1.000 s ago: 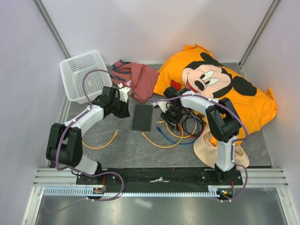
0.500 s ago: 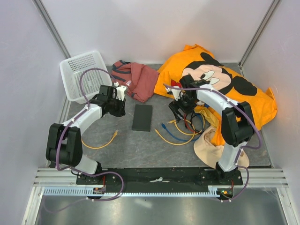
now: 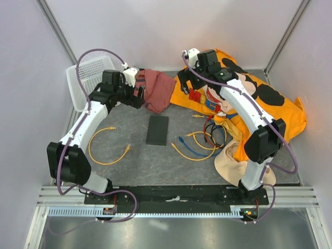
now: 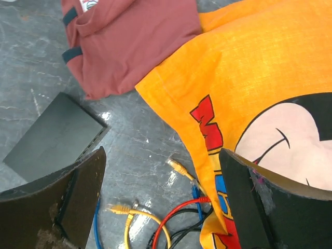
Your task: Pull the plug from the switch port
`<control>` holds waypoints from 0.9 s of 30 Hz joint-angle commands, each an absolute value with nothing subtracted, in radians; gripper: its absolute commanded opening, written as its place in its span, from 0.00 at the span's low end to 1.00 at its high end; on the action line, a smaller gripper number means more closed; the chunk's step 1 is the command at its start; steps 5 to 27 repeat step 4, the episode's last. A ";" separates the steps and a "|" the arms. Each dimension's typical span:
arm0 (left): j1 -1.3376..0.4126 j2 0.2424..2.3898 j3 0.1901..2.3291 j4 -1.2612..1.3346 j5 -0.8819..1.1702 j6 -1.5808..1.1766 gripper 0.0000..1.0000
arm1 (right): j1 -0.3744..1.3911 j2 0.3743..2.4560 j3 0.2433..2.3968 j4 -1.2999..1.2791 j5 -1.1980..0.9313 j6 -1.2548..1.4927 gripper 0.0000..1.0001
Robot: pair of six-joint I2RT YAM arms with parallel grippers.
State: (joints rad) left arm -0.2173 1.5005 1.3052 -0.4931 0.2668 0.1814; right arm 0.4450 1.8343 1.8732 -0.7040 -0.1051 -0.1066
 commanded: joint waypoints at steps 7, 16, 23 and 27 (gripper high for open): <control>-0.213 1.436 1.371 -0.491 0.242 0.124 0.99 | 0.494 1.838 1.853 -0.664 -0.050 -0.092 0.98; -0.213 1.436 1.371 -0.491 0.242 0.124 0.99 | 0.494 1.838 1.853 -0.664 -0.050 -0.092 0.98; -0.213 1.436 1.371 -0.491 0.242 0.124 0.99 | 0.494 1.838 1.853 -0.664 -0.050 -0.092 0.98; -0.213 1.436 1.371 -0.491 0.242 0.124 0.99 | 0.494 1.838 1.853 -0.664 -0.050 -0.092 0.98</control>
